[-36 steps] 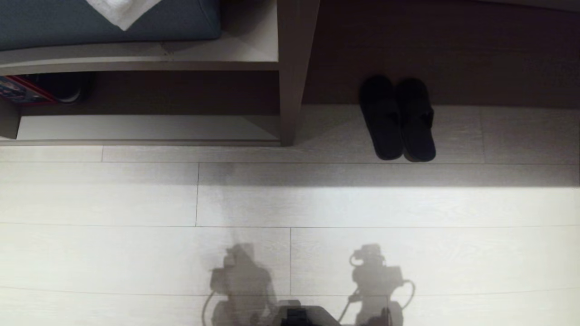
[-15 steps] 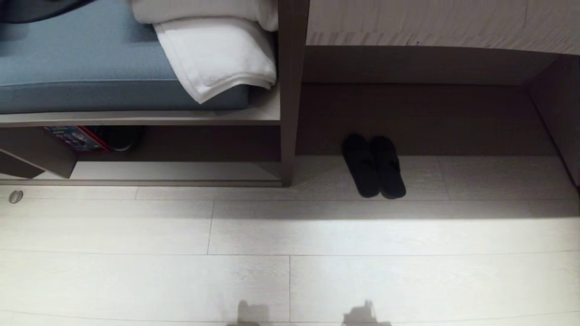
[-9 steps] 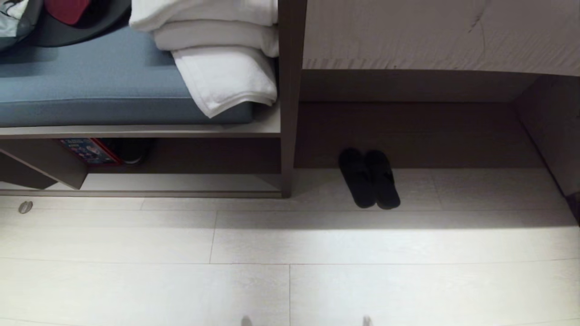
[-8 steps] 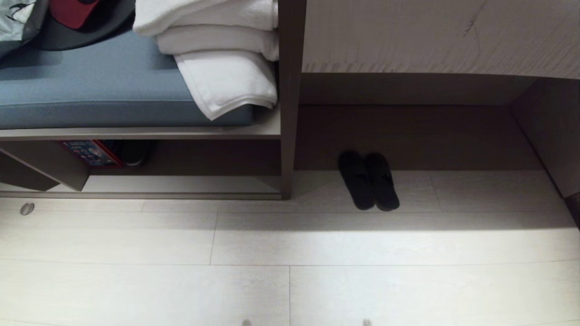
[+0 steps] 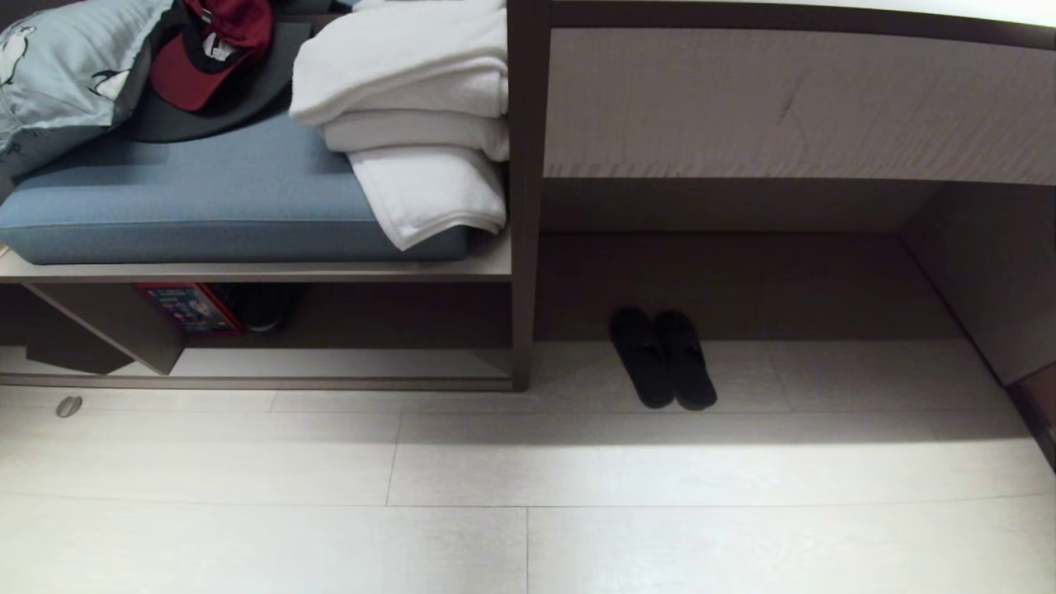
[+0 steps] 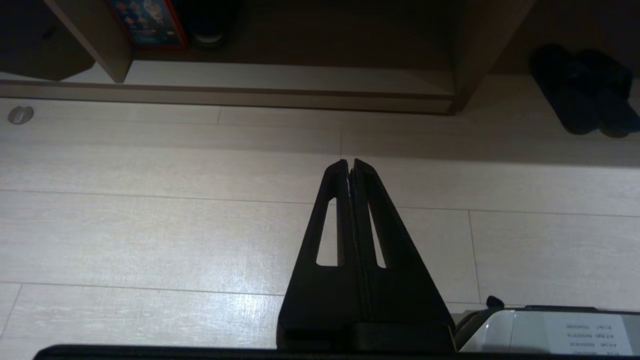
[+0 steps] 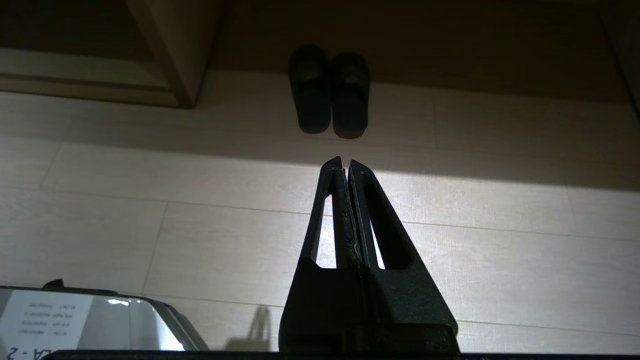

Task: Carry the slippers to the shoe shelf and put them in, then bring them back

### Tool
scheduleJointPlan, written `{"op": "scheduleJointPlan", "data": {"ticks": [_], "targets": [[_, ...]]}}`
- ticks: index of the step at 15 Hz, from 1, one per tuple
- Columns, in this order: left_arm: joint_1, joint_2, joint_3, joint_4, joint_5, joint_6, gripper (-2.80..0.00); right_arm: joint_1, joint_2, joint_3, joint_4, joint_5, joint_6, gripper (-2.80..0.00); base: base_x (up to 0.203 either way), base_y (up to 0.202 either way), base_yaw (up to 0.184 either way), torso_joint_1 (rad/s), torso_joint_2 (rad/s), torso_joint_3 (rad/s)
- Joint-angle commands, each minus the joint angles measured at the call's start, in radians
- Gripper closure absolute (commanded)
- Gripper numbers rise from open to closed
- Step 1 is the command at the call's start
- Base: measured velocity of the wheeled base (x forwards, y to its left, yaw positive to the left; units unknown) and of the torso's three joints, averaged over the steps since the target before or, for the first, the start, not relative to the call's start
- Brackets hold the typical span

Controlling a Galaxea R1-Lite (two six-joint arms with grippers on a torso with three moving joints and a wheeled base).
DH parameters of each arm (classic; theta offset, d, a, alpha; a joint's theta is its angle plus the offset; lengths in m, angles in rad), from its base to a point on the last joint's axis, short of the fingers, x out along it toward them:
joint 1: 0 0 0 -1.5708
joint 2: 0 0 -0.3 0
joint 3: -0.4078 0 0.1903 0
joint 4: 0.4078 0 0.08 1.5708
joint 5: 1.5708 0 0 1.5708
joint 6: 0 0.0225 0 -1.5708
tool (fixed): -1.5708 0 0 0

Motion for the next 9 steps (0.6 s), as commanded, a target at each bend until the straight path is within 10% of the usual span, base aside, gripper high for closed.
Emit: {"op": "scheduleJointPlan", "data": {"ticks": [1, 9], "targets": [[0.001, 0.002, 0.0, -0.001, 0.001, -0.001, 0.0, 0.0, 0.001, 0.002, 0.0, 0.001, 0.0, 0.0, 0.0, 0.0, 0.0, -0.001, 0.0, 0.206], [0.001, 0.001, 0.0, -0.001, 0.001, -0.001, 0.0, 0.0, 0.001, 0.002, 0.0, 0.001, 0.0, 0.0, 0.0, 0.0, 0.0, 0.003, 0.0, 0.203]]}}
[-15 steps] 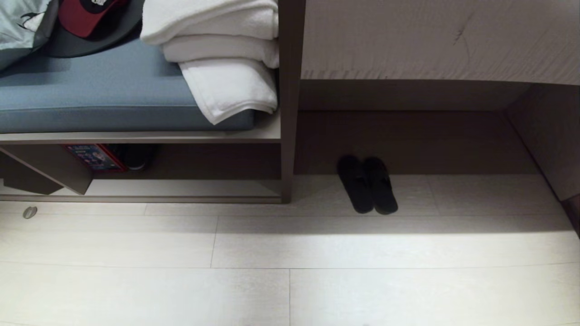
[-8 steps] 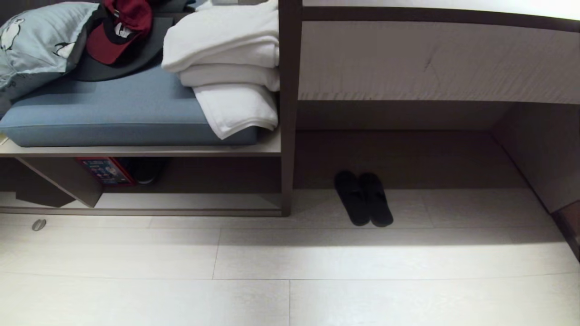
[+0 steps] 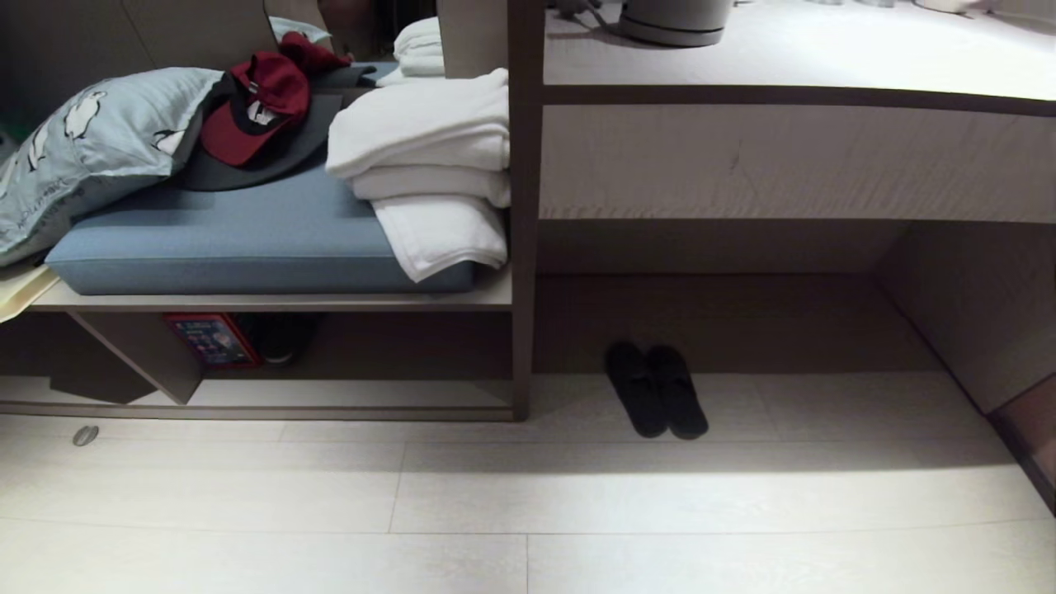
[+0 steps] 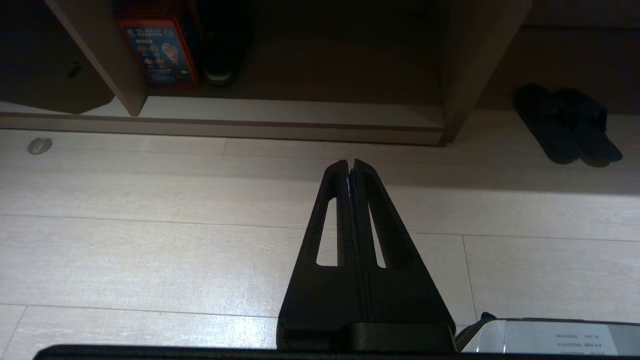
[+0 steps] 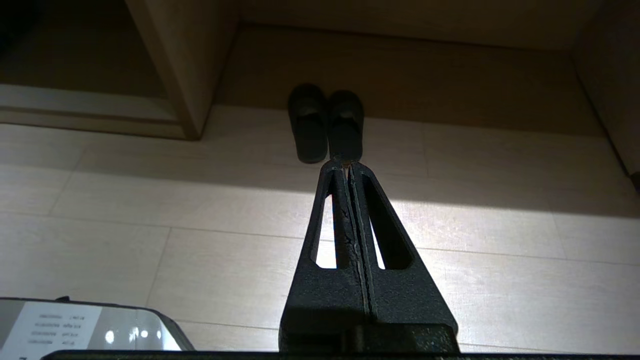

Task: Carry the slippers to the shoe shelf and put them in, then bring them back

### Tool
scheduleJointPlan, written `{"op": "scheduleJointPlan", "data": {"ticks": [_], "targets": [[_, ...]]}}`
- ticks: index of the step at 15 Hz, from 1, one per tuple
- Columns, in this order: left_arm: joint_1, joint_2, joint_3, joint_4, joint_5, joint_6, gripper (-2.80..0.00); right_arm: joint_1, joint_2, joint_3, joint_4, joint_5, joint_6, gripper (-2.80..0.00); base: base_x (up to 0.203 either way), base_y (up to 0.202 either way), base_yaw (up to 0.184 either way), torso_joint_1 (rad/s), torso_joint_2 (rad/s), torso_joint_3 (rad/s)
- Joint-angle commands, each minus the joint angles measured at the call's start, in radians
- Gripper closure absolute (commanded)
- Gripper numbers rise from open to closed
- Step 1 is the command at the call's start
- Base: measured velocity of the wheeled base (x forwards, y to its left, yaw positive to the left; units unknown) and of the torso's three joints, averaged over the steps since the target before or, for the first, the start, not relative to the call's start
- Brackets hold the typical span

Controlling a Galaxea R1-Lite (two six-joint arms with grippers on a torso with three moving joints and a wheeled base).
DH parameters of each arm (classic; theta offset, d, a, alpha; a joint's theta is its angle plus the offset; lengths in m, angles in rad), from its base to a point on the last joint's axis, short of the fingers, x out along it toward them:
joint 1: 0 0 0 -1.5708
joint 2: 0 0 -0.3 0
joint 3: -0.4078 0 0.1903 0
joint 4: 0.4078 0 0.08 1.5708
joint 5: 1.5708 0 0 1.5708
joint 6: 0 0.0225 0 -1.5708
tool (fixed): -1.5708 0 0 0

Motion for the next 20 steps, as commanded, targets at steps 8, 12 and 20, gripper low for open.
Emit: {"op": "scheduleJointPlan", "data": {"ticks": [8, 12, 20], "targets": [[0.0, 0.0, 0.0, 0.0, 0.0, -0.001, 0.0, 0.0, 0.001, 0.002, 0.0, 0.001, 0.0, 0.0, 0.0, 0.0, 0.0, 0.003, 0.0, 0.203], [0.0, 0.002, 0.0, 0.0, 0.0, -0.001, 0.0, 0.0, 0.001, 0.002, 0.0, 0.001, 0.0, 0.0, 0.0, 0.0, 0.0, 0.002, 0.0, 0.201], [0.0, 0.0, 0.0, 0.0, 0.0, -0.001, 0.0, 0.0, 0.001, 0.002, 0.0, 0.001, 0.0, 0.0, 0.0, 0.0, 0.0, 0.002, 0.0, 0.202]]}}
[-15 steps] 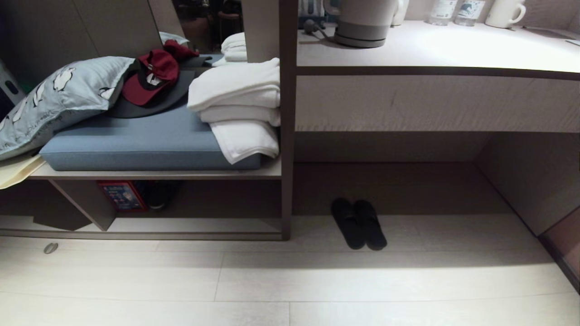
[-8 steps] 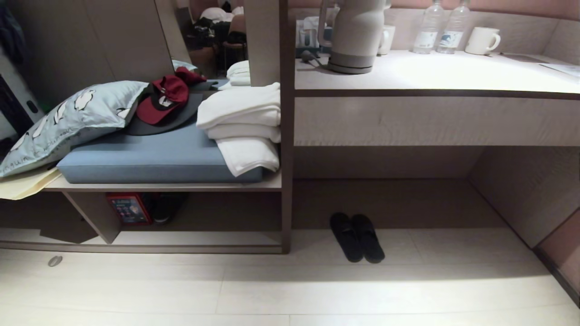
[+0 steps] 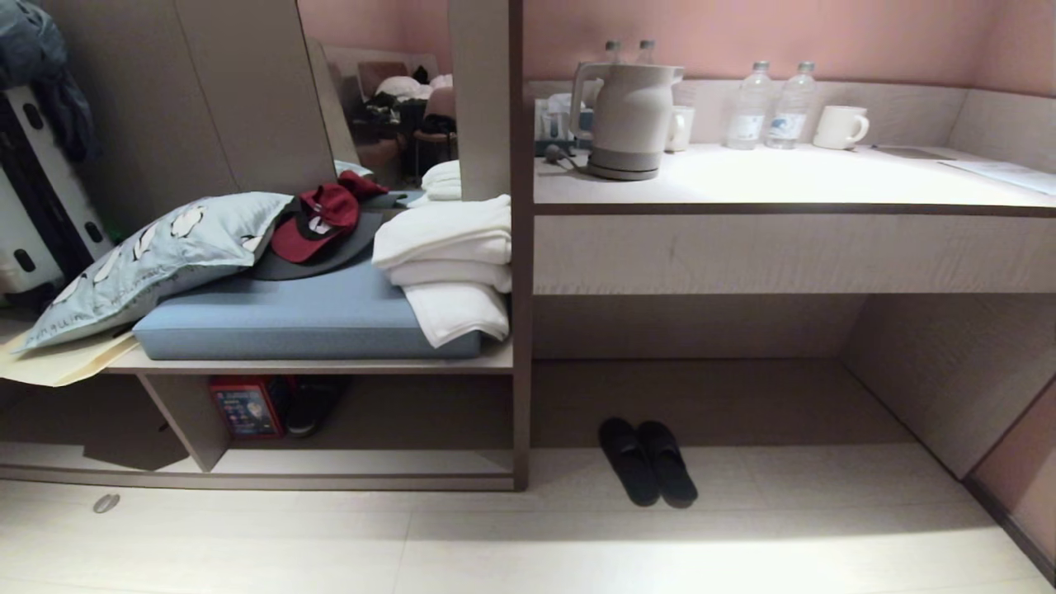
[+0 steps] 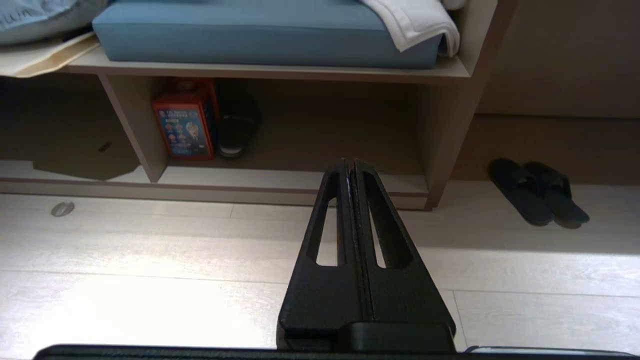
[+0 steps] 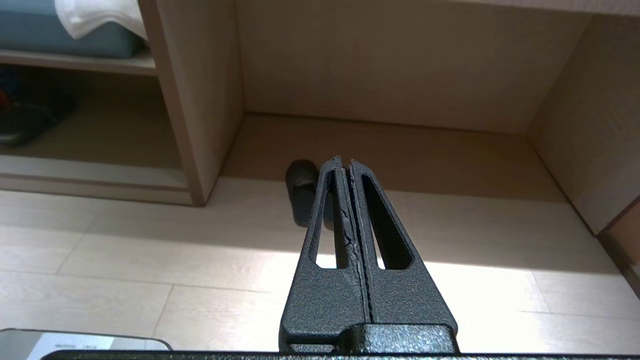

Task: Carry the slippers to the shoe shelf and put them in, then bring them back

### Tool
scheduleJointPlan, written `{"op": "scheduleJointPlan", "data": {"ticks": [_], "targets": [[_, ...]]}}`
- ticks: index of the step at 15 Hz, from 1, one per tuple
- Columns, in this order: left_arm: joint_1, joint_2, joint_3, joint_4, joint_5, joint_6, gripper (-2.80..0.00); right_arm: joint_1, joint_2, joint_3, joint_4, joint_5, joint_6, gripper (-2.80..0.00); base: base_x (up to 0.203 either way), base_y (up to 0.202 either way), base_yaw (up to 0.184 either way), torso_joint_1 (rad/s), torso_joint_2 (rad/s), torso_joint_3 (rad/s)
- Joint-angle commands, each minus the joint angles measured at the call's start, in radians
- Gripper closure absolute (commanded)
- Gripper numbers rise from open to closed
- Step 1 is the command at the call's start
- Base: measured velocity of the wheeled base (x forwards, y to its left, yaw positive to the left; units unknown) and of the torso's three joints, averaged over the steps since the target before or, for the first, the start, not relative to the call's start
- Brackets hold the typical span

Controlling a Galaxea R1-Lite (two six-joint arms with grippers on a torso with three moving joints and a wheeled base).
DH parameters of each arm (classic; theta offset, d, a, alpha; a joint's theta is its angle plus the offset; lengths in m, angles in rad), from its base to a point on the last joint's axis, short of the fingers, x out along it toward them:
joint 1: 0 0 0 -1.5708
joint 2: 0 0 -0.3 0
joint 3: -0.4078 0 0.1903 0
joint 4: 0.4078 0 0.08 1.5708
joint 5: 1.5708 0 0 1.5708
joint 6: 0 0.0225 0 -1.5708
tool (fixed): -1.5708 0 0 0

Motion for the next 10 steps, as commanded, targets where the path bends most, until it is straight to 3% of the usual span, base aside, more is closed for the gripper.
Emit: {"op": "scheduleJointPlan", "data": {"ticks": [1, 10], "targets": [[0.0, 0.0, 0.0, 0.0, 0.001, -0.001, 0.0, 0.0, 0.001, 0.002, 0.0, 0.001, 0.0, 0.0, 0.0, 0.0, 0.0, 0.01, 0.0, 0.205], [0.0, 0.0, 0.0, -0.002, 0.001, -0.002, 0.0, 0.0, 0.001, 0.002, 0.0, 0.001, 0.0, 0.0, 0.0, 0.0, 0.0, 0.002, 0.0, 0.188]]}}
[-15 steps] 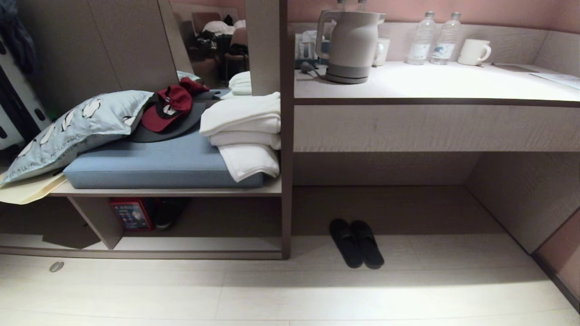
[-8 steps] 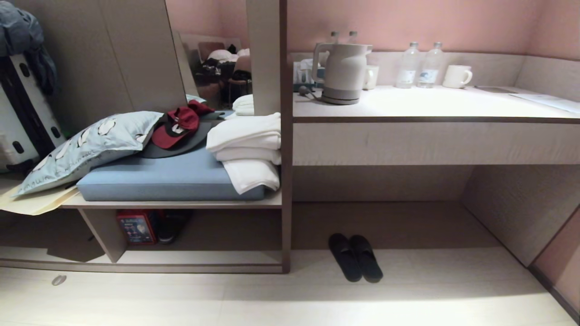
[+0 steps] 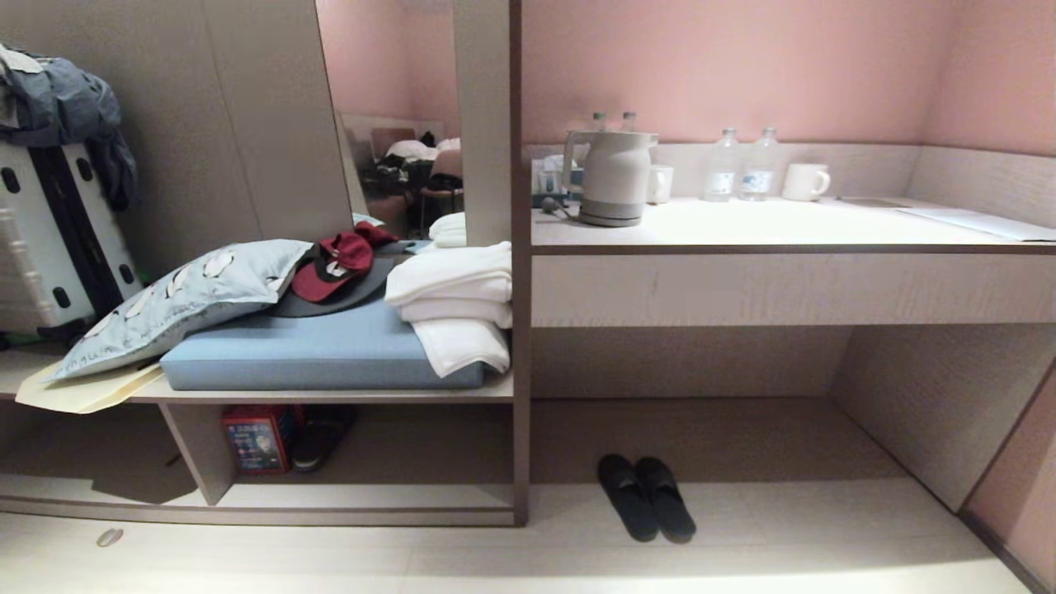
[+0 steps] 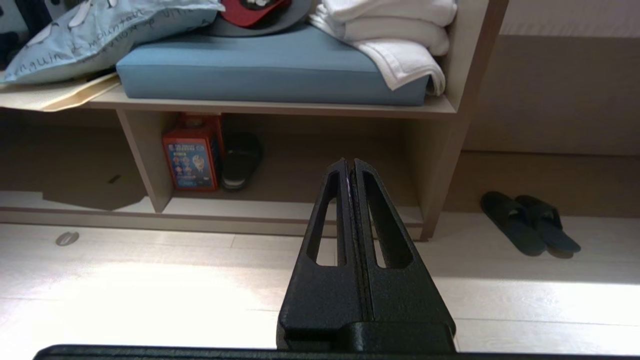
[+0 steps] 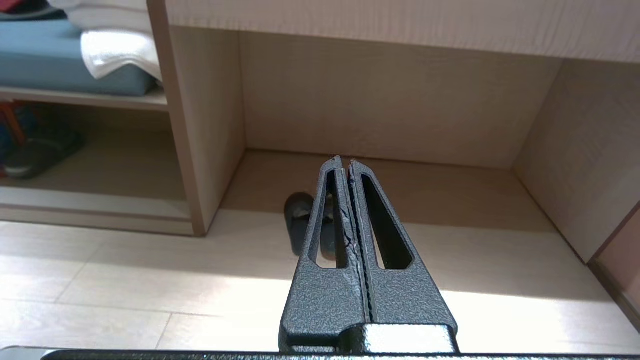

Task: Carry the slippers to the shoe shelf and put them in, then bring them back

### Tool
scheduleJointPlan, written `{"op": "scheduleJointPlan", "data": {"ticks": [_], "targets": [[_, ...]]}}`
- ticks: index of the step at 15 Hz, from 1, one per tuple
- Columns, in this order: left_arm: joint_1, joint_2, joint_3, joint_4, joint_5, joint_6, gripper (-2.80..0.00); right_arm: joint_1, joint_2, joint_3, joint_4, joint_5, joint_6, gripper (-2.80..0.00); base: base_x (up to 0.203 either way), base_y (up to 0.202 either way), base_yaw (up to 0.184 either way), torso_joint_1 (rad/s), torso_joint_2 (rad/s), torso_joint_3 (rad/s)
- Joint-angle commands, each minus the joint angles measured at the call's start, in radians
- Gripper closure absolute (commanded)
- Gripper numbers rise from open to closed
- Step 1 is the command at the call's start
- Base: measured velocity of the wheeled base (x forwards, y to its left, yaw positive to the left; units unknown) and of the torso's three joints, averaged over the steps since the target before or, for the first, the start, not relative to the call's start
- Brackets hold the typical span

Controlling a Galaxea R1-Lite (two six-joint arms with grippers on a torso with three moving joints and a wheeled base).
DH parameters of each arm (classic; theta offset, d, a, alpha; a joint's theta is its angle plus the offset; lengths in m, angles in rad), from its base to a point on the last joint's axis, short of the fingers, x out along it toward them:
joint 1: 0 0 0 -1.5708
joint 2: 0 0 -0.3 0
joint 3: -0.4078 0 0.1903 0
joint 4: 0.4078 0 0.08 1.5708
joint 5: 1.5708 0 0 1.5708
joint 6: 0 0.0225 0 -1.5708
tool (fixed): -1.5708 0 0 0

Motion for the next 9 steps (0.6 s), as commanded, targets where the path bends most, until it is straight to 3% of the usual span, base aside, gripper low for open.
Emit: {"op": "scheduleJointPlan", "data": {"ticks": [1, 9], "targets": [[0.0, 0.0, 0.0, 0.0, 0.0, -0.001, 0.0, 0.0, 0.001, 0.002, 0.0, 0.001, -0.001, 0.0, 0.0, 0.0, 0.0, 0.004, 0.0, 0.042], [0.0, 0.0, 0.0, 0.0, 0.0, -0.001, 0.0, 0.0, 0.003, 0.002, -0.001, -0.001, 0.001, 0.0, 0.0, 0.0, 0.0, 0.001, 0.0, 0.009]]}}
